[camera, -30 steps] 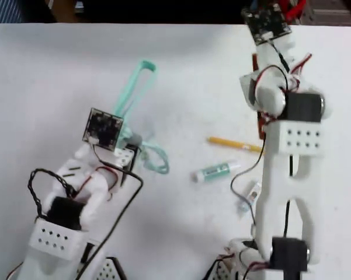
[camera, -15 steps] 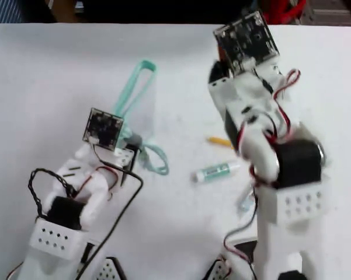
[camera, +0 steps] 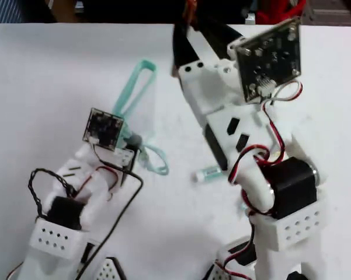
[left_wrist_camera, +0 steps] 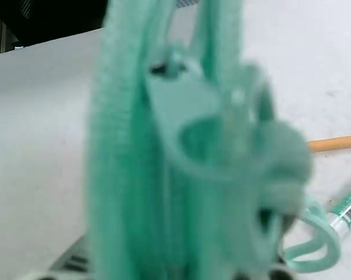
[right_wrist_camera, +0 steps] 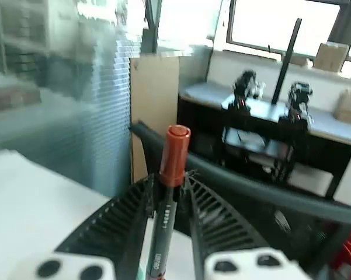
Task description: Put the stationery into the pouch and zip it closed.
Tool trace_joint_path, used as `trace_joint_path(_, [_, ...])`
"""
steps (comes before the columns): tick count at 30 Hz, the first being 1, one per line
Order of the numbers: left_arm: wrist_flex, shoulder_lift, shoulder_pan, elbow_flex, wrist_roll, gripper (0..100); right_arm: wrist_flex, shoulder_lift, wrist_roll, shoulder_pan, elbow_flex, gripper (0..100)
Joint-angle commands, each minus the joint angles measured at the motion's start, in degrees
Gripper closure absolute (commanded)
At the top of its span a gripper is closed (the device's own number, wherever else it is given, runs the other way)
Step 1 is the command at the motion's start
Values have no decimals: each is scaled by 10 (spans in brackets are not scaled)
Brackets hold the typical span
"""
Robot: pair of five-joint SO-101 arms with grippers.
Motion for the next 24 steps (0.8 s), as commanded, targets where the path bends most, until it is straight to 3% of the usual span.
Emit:
trace_joint_path(1, [-11, -8, -1, -4, 4, 876, -103, -4, -40, -19, 41, 981])
trace_joint_path(8, [-13, -8, -1, -4, 4, 876, -234, 7, -47, -26, 166, 981])
trace_joint_path(17, [-14, -8, -1, -4, 5, 876, -229, 2, -43, -51, 234, 981])
trace_joint_path(21, [-14, -8, -1, -4, 5, 876, -174, 12, -41, -62, 210, 972])
trace_joint_path(24, [-14, -8, -2, -4, 5, 876, -104, 36, -1, -84, 173, 837])
